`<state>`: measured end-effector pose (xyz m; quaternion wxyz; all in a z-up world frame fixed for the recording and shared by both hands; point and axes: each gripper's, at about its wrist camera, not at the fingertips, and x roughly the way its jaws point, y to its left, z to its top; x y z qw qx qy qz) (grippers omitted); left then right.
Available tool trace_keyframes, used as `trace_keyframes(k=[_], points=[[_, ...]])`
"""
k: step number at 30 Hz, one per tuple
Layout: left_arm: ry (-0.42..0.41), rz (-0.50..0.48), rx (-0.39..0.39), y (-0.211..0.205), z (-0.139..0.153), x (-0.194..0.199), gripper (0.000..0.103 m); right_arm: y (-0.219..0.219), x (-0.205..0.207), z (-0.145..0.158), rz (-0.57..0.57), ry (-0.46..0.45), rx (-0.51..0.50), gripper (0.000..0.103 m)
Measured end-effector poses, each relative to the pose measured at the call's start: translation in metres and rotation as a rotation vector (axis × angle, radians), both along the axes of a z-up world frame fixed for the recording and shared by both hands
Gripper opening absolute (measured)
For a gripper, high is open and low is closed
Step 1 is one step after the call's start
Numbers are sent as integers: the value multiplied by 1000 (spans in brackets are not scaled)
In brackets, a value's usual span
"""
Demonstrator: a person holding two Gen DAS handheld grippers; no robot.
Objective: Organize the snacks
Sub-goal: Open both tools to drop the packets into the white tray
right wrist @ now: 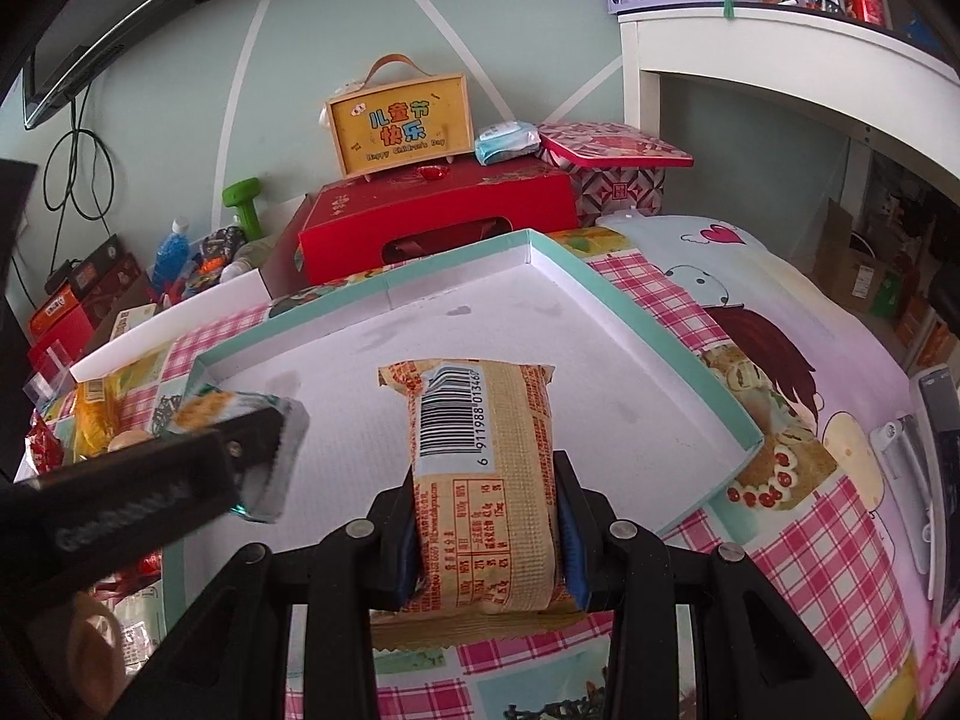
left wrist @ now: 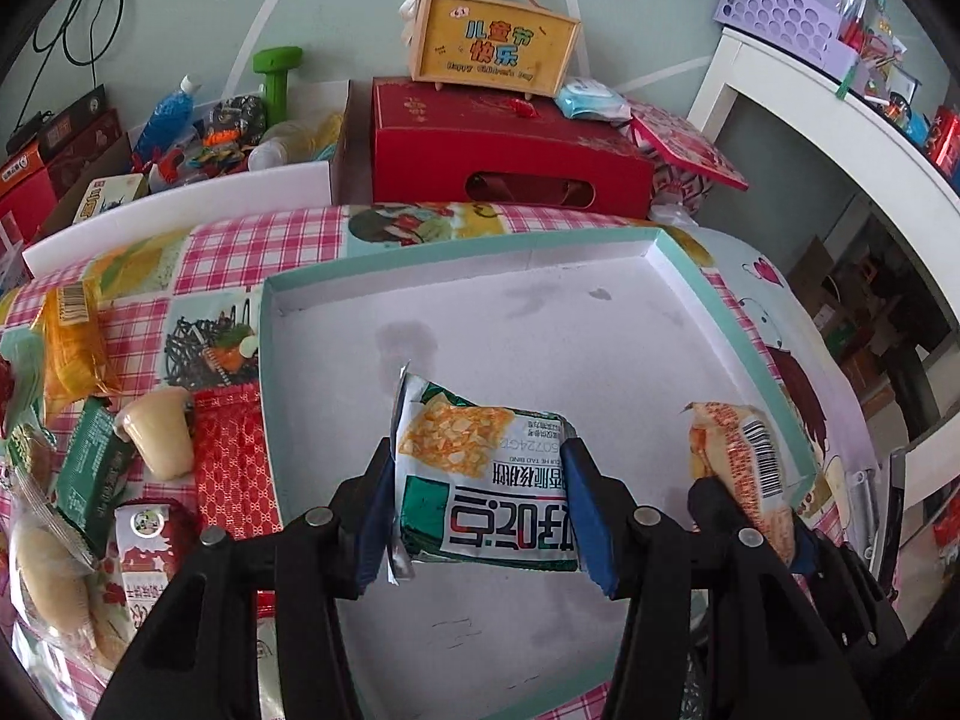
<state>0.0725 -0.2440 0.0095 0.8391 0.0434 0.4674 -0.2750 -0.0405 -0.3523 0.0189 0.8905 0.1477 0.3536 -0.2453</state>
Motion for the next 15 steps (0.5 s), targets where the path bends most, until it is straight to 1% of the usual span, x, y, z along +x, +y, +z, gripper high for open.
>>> trace_keyframes(k=[5, 9, 10, 11, 12, 14, 15], points=[[11, 10, 9, 0, -9, 5, 55, -4, 2, 0, -8, -28, 7, 39], [8, 24, 9, 1, -12, 8, 55, -4, 7, -5, -6, -20, 16, 39], [11, 27, 7, 1, -12, 9, 56, -4, 9, -7, -4, -16, 14, 40], [16, 32, 4, 2, -13, 10, 62, -4, 9, -8, -5, -14, 14, 40], [21, 39, -1, 3, -13, 11, 70, -4, 10, -9, -2, -9, 18, 43], [27, 51, -3, 6, -14, 11, 73, -5, 10, -10, -3, 4, 27, 47], [31, 55, -1, 7, -14, 11, 73, -7, 9, -11, -8, 7, 31, 56]])
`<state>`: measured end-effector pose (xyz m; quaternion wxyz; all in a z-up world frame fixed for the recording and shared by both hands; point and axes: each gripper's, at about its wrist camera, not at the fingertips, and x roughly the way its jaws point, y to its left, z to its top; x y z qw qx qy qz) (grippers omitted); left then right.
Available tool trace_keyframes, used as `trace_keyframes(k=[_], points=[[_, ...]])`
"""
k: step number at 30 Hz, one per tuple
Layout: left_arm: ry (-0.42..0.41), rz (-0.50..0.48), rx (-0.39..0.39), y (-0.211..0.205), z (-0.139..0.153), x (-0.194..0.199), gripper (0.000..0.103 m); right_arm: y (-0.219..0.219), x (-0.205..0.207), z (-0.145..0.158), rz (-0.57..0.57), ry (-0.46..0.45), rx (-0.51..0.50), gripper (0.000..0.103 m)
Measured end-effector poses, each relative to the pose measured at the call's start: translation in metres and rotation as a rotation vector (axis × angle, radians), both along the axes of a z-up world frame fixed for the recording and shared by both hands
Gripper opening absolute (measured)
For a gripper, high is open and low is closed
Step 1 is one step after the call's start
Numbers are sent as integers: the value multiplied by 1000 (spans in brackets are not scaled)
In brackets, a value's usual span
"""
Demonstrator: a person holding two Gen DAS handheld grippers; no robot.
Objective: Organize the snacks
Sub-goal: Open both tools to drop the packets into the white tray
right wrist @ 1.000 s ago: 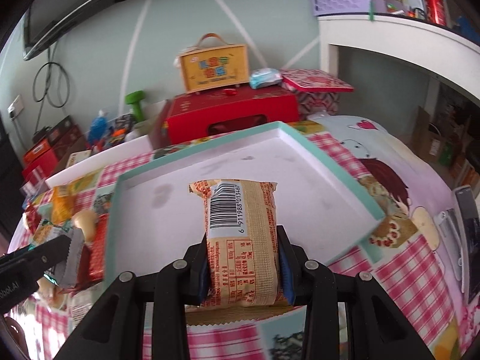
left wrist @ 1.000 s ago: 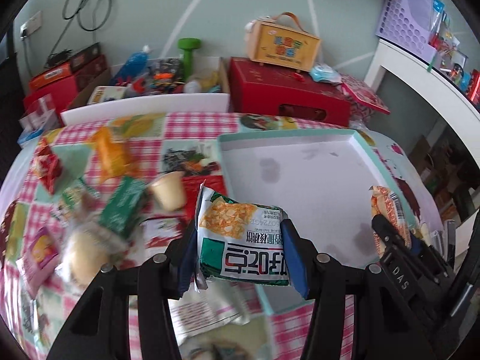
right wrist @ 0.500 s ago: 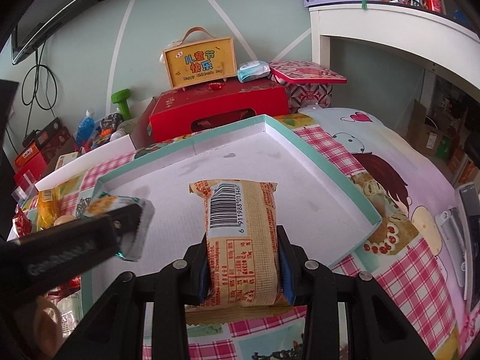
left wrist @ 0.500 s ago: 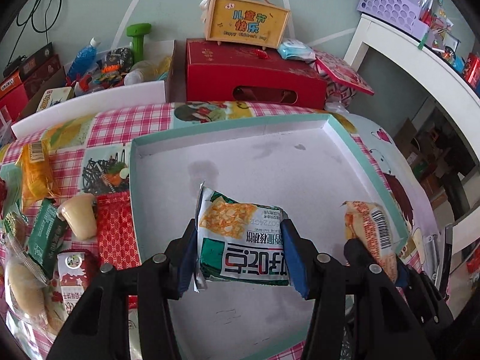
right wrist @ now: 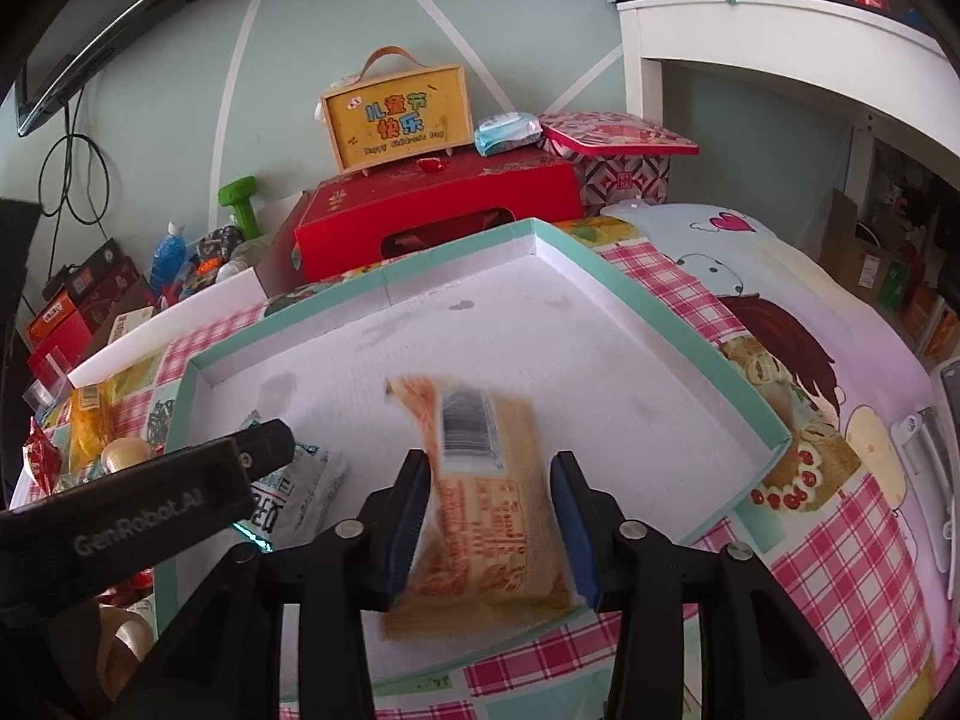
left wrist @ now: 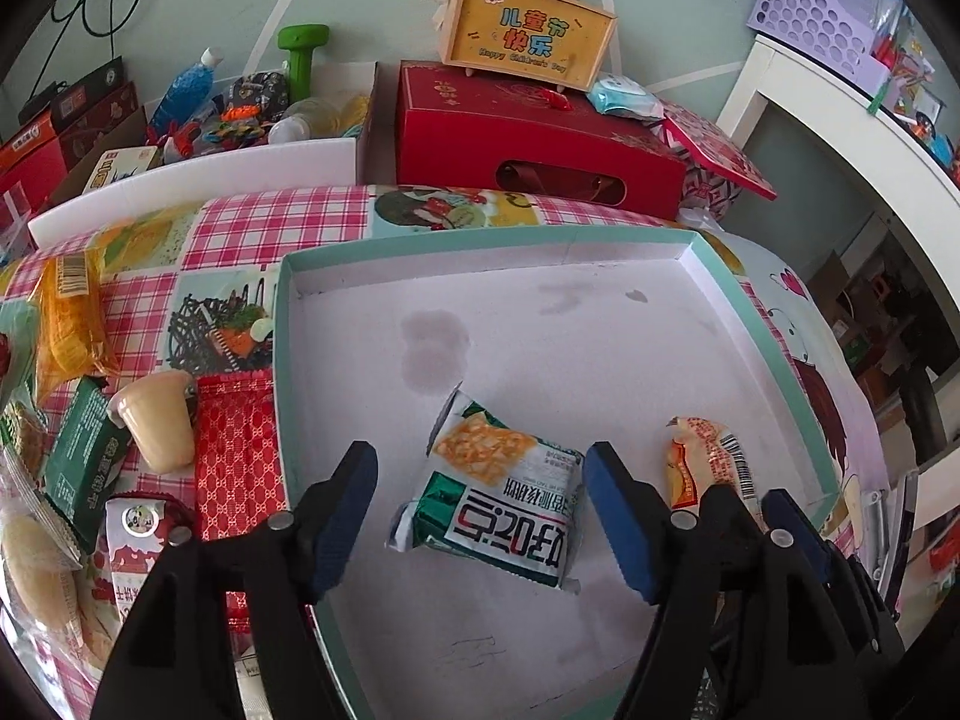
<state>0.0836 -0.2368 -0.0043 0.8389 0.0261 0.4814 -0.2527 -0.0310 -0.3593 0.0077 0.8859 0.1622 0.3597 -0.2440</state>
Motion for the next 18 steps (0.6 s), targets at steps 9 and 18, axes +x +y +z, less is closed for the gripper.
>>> trace_keyframes(k=[9, 18], points=[[23, 23, -9, 12, 4, -11, 73, -8, -5, -3, -1, 42, 38, 67], [7, 82, -20, 42, 17, -23, 74, 3, -5, -9, 36, 148, 3, 67]])
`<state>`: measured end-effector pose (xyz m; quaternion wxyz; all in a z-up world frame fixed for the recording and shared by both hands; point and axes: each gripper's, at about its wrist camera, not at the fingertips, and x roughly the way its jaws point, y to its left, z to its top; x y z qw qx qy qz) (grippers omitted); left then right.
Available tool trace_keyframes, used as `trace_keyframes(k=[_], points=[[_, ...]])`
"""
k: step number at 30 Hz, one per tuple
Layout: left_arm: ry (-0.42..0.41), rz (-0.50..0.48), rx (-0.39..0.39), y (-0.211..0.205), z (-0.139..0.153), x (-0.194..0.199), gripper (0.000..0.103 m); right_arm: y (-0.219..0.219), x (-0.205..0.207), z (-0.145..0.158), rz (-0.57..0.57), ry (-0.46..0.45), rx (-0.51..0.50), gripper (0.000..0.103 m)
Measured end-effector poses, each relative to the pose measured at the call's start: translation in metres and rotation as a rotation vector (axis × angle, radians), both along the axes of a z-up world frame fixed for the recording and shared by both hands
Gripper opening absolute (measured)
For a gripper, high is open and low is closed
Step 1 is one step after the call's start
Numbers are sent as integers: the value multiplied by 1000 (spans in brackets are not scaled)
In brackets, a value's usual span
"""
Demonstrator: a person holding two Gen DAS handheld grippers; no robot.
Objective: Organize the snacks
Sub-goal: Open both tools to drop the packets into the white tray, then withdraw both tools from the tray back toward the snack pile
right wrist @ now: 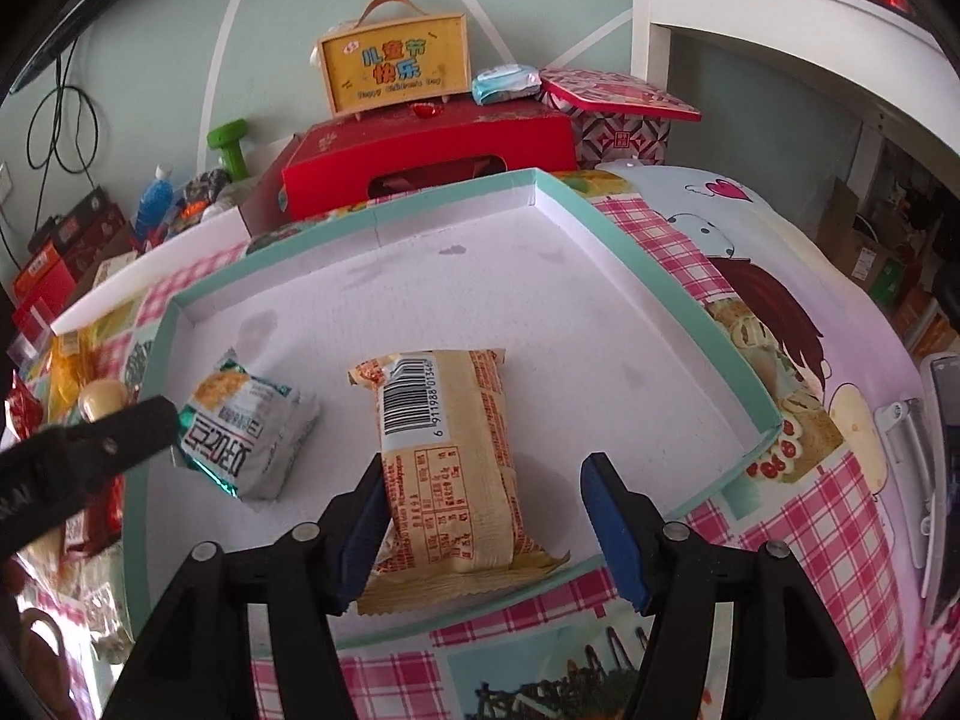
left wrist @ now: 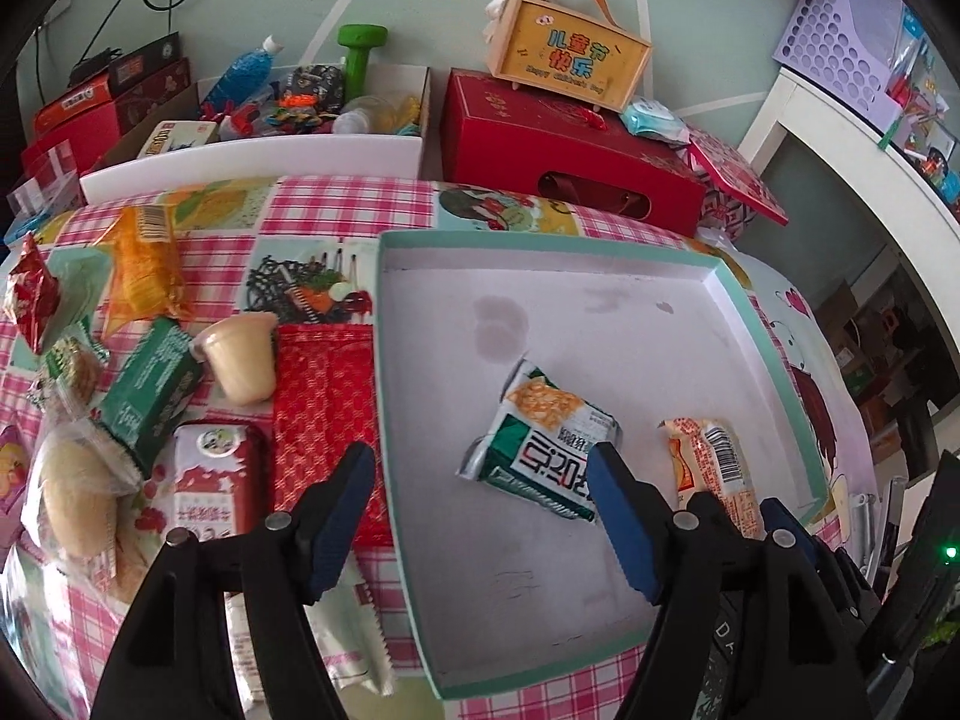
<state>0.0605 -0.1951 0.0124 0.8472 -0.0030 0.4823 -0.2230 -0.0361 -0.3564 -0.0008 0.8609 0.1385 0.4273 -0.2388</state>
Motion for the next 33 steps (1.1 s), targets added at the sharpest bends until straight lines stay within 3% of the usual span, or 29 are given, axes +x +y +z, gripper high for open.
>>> trace_keyframes(k=[22, 33], points=[[27, 26, 124, 56, -11, -41, 74, 43, -50, -2, 112, 150, -64, 67], [25, 44, 100, 72, -8, -30, 74, 47, -42, 24, 46, 9, 36, 67]])
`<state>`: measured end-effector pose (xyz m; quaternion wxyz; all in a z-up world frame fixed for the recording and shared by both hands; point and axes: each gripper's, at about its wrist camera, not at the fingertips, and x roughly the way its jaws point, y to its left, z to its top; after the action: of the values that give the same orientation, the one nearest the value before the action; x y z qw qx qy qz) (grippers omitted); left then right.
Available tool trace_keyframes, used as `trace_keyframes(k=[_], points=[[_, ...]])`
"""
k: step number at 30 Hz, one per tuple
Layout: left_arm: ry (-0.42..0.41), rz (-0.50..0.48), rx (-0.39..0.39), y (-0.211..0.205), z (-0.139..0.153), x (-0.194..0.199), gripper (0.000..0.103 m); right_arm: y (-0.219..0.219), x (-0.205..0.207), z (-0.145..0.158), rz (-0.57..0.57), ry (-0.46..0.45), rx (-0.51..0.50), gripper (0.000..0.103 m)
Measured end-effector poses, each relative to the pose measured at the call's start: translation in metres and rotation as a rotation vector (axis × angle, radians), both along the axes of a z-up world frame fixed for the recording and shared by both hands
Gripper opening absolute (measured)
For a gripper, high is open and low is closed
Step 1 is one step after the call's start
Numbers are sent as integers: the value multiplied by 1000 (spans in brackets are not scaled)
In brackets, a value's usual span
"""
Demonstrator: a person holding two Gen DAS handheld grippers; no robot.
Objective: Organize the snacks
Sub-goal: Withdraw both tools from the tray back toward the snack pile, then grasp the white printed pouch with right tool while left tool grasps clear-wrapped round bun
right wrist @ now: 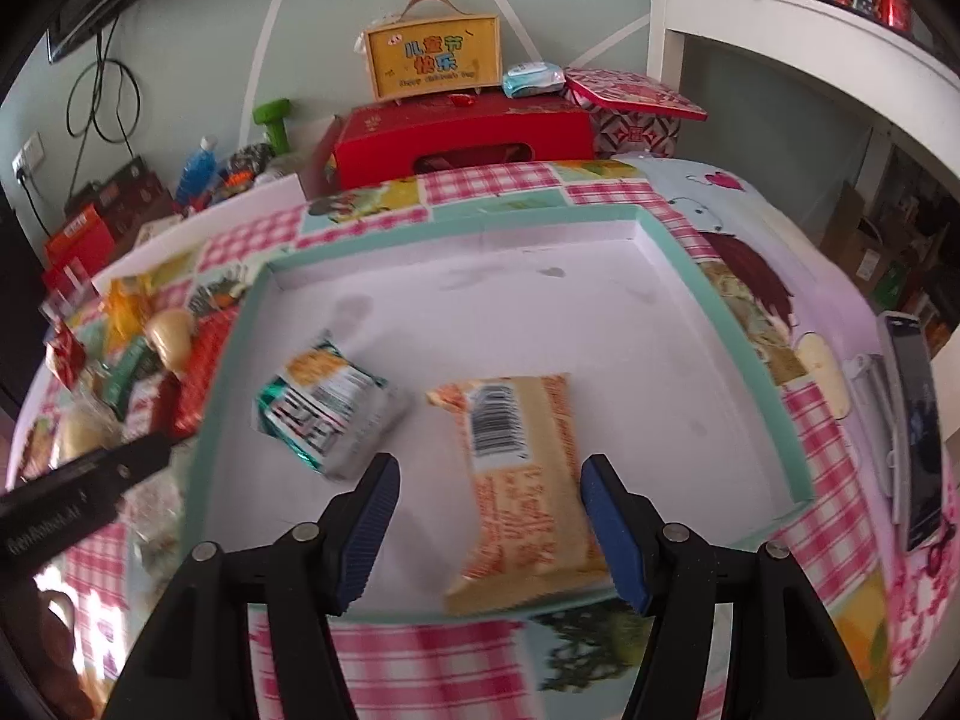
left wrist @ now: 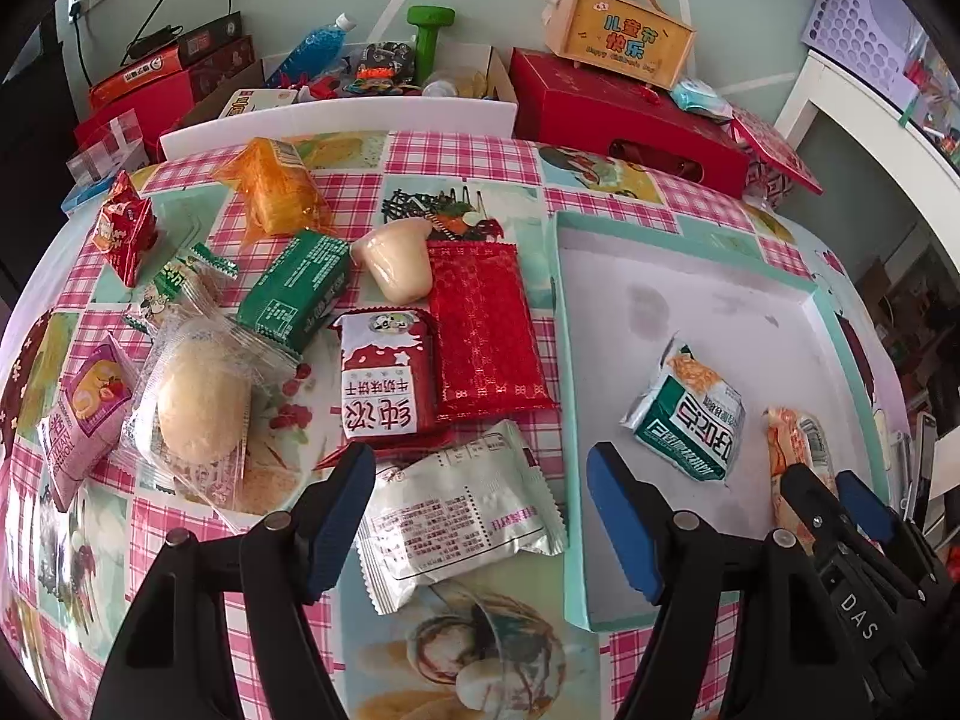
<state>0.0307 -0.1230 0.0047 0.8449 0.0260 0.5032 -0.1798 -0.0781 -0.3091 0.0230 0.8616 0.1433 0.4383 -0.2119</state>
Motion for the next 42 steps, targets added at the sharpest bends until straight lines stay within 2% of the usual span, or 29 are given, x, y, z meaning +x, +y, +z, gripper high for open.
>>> trace_keyframes(k=[4, 9, 16, 24, 33, 42], points=[[7, 22, -3, 11, -6, 2, 74, 15, 16, -2, 20, -16, 41, 67], [-12, 58, -12, 30, -2, 8, 74, 30, 29, -4, 31, -7, 30, 67], [-14, 96, -30, 54, 0, 15, 74, 43, 31, 7, 28, -20, -28, 67], [-32, 100, -36, 64, 2, 15, 74, 63, 33, 17, 52, -55, -64, 67], [-32, 132, -53, 87, 2, 20, 74, 94, 45, 15, 141, -70, -43, 67], [-33, 201, -40, 118, -2, 28, 74, 137, 61, 3, 302, -58, 17, 67]])
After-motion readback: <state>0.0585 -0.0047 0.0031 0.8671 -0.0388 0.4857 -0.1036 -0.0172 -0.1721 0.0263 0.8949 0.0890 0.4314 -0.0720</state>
